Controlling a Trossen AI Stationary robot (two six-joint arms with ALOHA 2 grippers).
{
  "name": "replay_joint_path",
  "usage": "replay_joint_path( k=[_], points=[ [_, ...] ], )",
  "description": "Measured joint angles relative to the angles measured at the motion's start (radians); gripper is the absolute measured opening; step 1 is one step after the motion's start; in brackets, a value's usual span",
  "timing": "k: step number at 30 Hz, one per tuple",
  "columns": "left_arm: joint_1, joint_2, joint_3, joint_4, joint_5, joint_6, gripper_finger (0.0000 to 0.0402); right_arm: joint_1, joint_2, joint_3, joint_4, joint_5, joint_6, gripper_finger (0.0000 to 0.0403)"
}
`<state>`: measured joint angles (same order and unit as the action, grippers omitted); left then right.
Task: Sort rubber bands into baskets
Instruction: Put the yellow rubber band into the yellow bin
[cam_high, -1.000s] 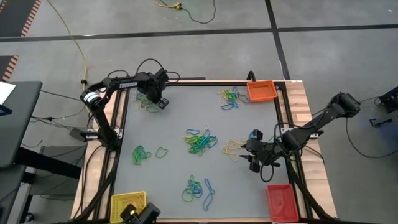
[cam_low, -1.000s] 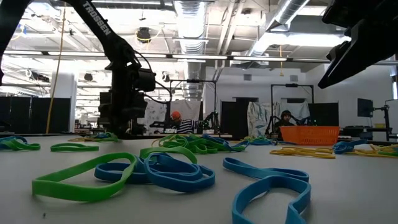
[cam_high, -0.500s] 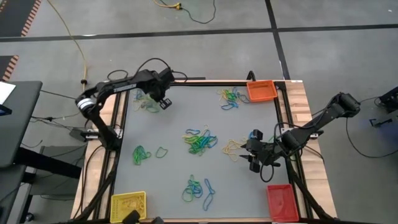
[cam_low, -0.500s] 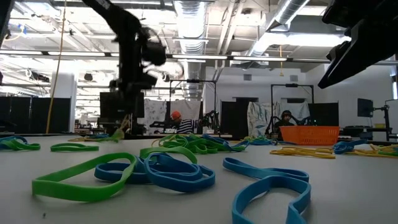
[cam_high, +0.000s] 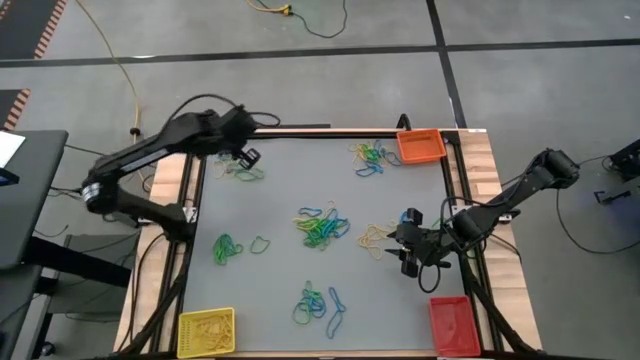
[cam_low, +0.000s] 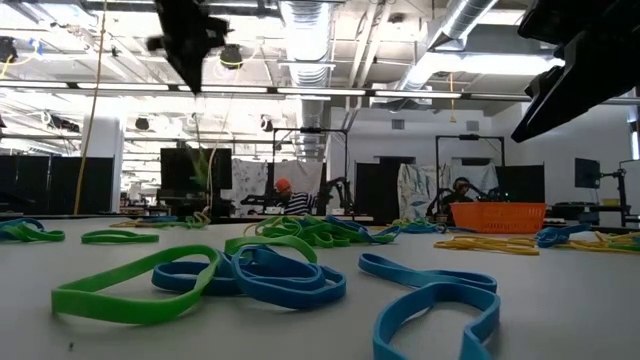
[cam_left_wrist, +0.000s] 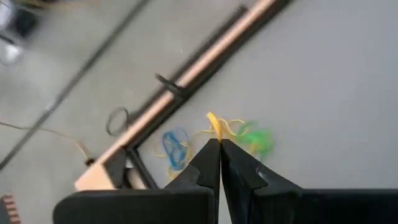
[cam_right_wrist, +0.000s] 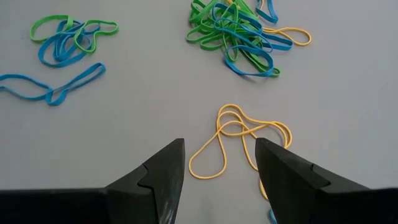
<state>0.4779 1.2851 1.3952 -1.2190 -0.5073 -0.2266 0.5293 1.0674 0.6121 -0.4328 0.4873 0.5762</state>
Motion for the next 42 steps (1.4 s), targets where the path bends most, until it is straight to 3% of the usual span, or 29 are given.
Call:
replay_joint_path(
  k=[2,5,9,12,20,28,36,42],
  points=[
    [-0.033,-0.047,0.001,-0.007,0.006,-0.022,0.0000,0.000,0.000,0.000,0.000,0.000,0.000,0.0224],
    [-0.046,-0.085,0.002,-0.064,0.147,-0.047,0.0000,0.000,0.000,0.000,0.000,0.000,0.000,0.0224],
    [-0.093,-0.107,-0.004,-0.211,0.067,-0.137,0.0000,0.000,0.000,0.000,0.000,0.000,0.000,0.0224],
    [-0.128,-0.120,-0.022,-0.239,0.067,-0.161,0.0000,0.000,0.000,0.000,0.000,0.000,0.000,0.0224],
    [-0.263,-0.123,-0.037,-0.268,0.354,-0.198,0.0000,0.000,0.000,0.000,0.000,0.000,0.000,0.0224],
    [-0.545,-0.131,-0.037,-0.316,0.505,-0.334,0.0000,0.000,0.000,0.000,0.000,0.000,0.000,0.0224],
    [-0.893,-0.127,-0.037,-0.327,0.532,-0.619,0.0000,0.000,0.000,0.000,0.000,0.000,0.000,0.0224],
    [-1.166,-0.105,-0.037,-0.235,0.529,-0.827,0.0000,0.000,0.000,0.000,0.000,0.000,0.000,0.0224]
  ],
)
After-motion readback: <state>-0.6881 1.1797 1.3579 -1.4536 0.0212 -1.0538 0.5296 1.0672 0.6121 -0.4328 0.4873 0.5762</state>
